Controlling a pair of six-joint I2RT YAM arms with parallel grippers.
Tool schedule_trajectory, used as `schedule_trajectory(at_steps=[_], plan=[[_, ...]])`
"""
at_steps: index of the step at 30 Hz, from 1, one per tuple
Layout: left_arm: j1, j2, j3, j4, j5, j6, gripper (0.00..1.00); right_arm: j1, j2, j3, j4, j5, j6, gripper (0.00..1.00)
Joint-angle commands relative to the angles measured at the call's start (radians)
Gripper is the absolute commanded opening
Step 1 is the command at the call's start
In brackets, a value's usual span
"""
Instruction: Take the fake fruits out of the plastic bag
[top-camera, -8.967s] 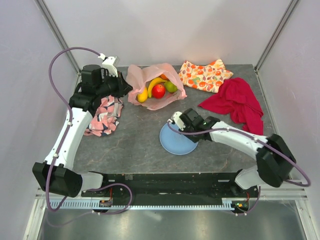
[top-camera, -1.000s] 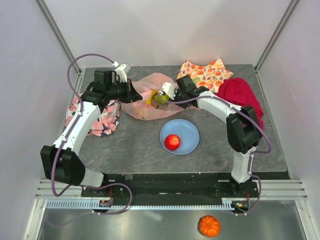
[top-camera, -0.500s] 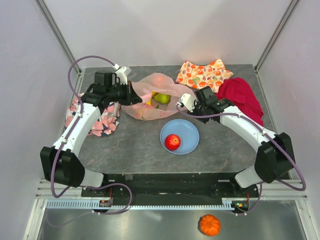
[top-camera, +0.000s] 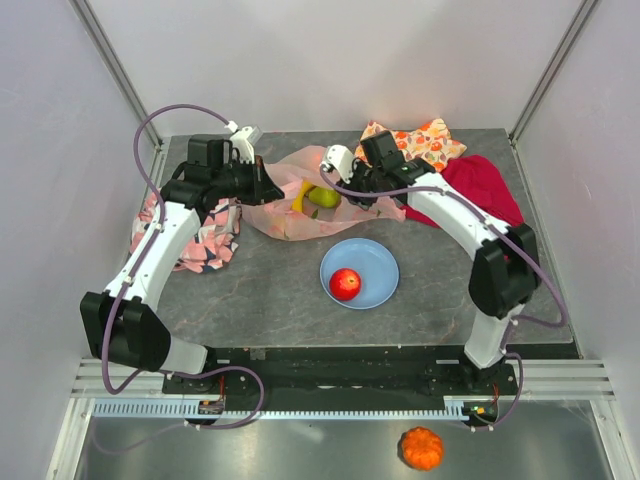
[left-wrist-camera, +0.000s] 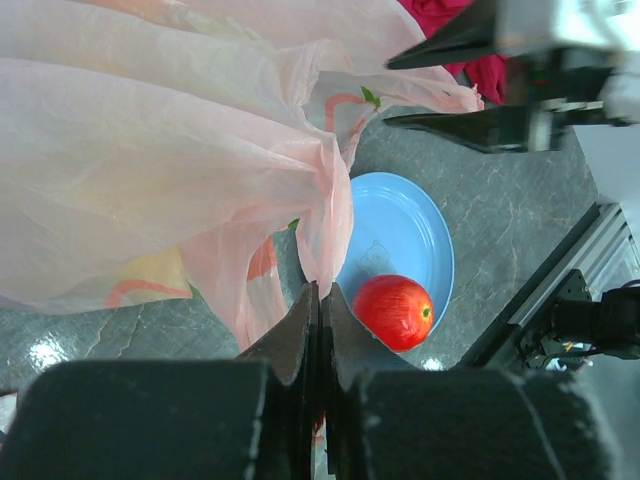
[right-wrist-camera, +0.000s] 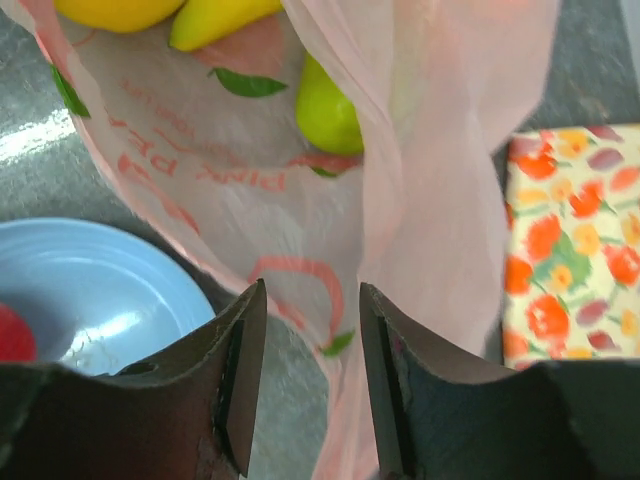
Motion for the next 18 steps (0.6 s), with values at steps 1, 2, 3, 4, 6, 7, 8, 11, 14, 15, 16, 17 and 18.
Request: schedule_trajectory(at_steps=[1,2,3,4,6,7,8,11,14,15,16,17,18], plan=[[-0.003,-0.015,0.032,0.002,0.001,0.037,0.02,0.037,0.106,0.075,0.054,-0.087,-0.02,0.5],[-0.003,-0.01,0.034,0.004,-0.001,0.035,0.02,0.048,0.126,0.098,0.062,-0.088,-0.02,0.5],[-0.003,-0.005,0.038,0.002,-0.002,0.035,0.01,0.051,0.149,0.119,0.067,-0.088,-0.018,0.5],[-0.001,-0.002,0.04,0.002,-0.006,0.038,0.02,0.054,0.196,0.139,0.067,-0.077,-0.017,0.5],[-0.001,0.007,0.05,0.002,-0.012,0.044,0.02,0.06,0.249,0.213,0.068,-0.06,-0.001,0.5],[0.0,0.011,0.054,0.002,-0.012,0.051,0.02,0.06,0.29,0.237,0.067,-0.052,0.016,0.5],[0.0,0.015,0.06,-0.002,-0.012,0.054,0.02,0.059,0.31,0.276,0.067,-0.019,0.022,0.49],[0.0,0.027,0.08,-0.015,0.002,0.064,0.02,0.052,0.372,0.332,0.059,0.11,0.071,0.47],[0.0,0.033,0.093,-0.021,0.005,0.078,0.02,0.007,0.367,0.282,0.058,0.222,0.098,0.45],[0.0,0.033,0.096,-0.024,0.004,0.081,0.02,-0.01,0.346,0.258,0.058,0.245,0.106,0.44],[-0.001,0.033,0.098,-0.024,0.007,0.084,0.02,-0.029,0.33,0.23,0.059,0.268,0.111,0.44],[-0.003,0.031,0.095,-0.024,0.01,0.084,0.02,-0.07,0.314,0.165,0.064,0.314,0.123,0.44],[-0.004,0.031,0.093,-0.022,0.011,0.086,0.02,-0.092,0.272,0.129,0.07,0.33,0.128,0.44]])
